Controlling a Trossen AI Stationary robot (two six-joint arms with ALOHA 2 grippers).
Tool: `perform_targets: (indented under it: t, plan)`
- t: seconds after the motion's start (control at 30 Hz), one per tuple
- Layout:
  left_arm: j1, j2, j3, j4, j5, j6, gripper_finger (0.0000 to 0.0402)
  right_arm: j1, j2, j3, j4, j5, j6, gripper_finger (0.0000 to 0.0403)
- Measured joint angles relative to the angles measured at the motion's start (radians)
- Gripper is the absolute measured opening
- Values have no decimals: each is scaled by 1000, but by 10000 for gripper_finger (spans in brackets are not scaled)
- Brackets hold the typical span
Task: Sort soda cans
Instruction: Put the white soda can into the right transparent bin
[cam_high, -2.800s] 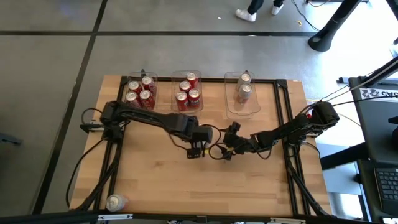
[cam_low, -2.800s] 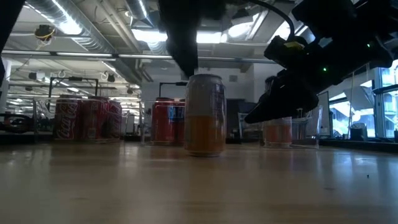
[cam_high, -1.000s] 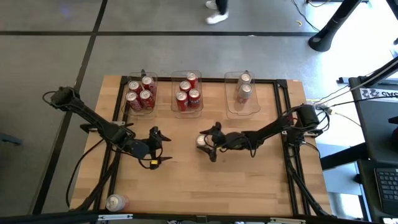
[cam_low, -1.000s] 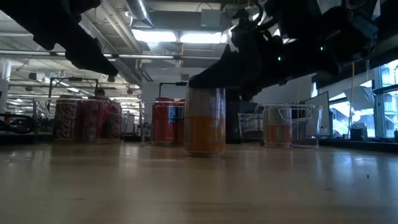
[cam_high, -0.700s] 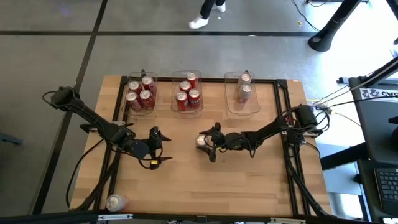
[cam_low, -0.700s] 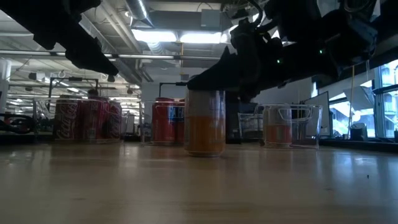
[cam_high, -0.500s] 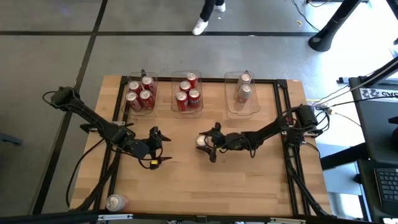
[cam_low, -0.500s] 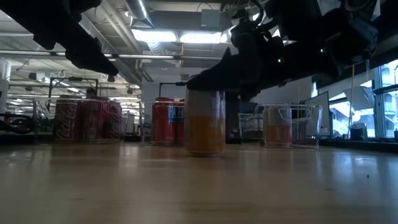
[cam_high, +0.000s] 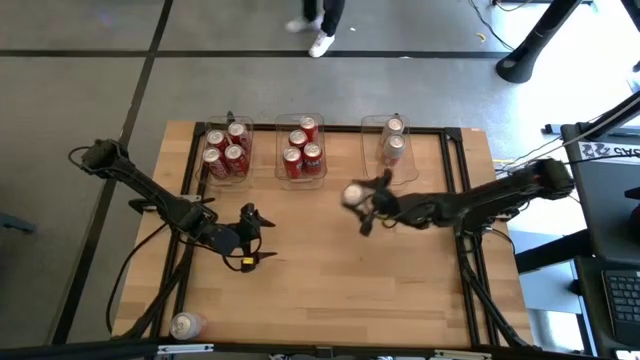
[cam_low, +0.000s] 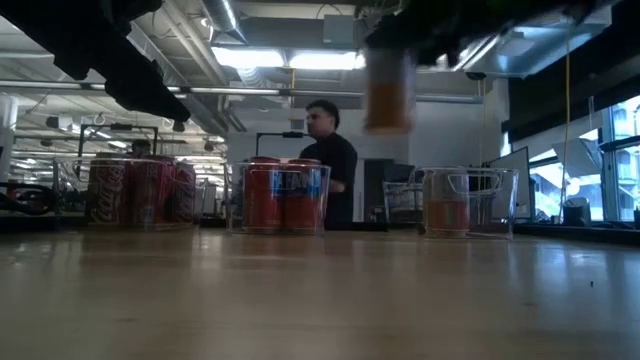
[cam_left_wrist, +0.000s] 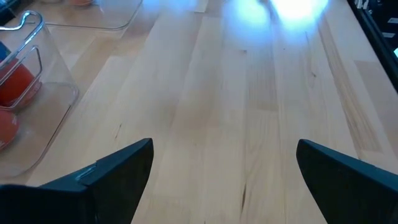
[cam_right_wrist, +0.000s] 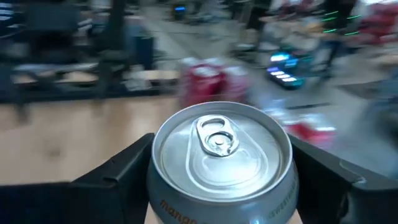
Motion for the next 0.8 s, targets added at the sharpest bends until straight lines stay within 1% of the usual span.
perform_targets:
  t: [0.1, 0.27, 0.43, 0.6, 0.73, 0.8]
  plan:
    - [0, 0, 0, 0, 0, 0, 384, -15, -116, 0, -115, 114, -26, 286]
    - [0, 0, 0, 1, 0, 0, 384, -93, -241, -2, -269, 208, -13, 286]
    - [0, 0, 0, 1, 0, -4, 384, -208, -273, -64, -294, 208, 22, 286]
    - [0, 0, 0, 1, 0, -6, 384, -321, -284, -168, -272, 208, 89, 286]
    - [0, 0, 0, 0, 0, -6, 384, -380, -306, -263, -172, 208, 129, 286]
    - [1, 0, 0, 0, 0, -5, 384, -401, -313, -300, -152, 206, 157, 286]
